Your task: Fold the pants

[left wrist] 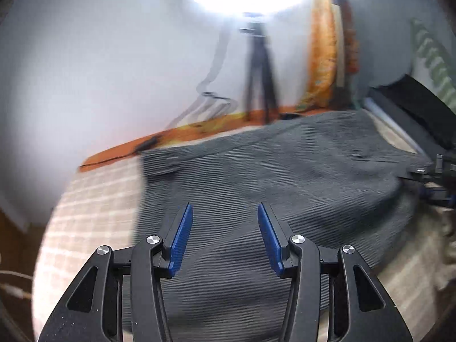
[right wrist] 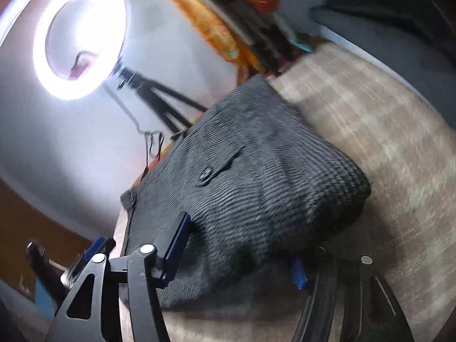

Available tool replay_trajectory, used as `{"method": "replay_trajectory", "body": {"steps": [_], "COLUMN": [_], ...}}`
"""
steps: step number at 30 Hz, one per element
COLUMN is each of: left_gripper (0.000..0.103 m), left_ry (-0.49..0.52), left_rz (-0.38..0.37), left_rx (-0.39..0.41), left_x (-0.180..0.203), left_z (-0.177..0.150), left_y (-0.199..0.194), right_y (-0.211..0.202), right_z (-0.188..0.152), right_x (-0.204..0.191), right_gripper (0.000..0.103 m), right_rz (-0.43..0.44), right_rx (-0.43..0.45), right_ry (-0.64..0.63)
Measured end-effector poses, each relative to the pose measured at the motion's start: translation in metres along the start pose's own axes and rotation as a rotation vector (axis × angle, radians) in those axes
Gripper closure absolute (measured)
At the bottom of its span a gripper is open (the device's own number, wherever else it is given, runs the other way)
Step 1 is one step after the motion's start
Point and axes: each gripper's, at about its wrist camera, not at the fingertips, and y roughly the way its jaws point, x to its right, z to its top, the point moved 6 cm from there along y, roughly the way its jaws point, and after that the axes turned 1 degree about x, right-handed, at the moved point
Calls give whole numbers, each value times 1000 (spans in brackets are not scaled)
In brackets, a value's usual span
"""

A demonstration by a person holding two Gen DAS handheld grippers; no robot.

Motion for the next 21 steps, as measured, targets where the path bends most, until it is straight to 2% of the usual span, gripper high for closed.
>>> {"method": "replay_trajectory", "body": {"steps": [5, 8, 9, 11, 14, 17, 19, 21], "left_gripper": [56, 56, 56, 56, 55, 52, 46, 46], "left_ry": [68, 125, 121, 97, 62, 39, -45, -116], "left_rz": [-21, -2, -6, -24, -36, -13, -9, -4], "left_rx": [-31, -106, -100, -99, -113, -135, -165, -192], "left_x": [39, 50, 49, 46, 36, 20, 2, -18], "left_z": [-3, -15, -13, -15, -17, -19, -24, -30], "left_y": [27, 51, 51, 50, 48, 47, 48, 48], "right_y": [4, 9, 8, 4, -1, -3, -4, -2], "right_z": [9, 11, 14, 19, 24, 26, 26, 21], "right_x": [7, -1, -6, -20, -33, -34, -26, -11], "right_gripper": [34, 66, 69, 76, 79, 80, 81, 82], "right_rz": [5, -14, -29, -42, -46, -47, -33, -39], "right_rx": [66, 50, 52, 63, 71, 69, 69, 45], "right_ry": [62, 10, -24, -101, -133, -117, -73, -26]}}
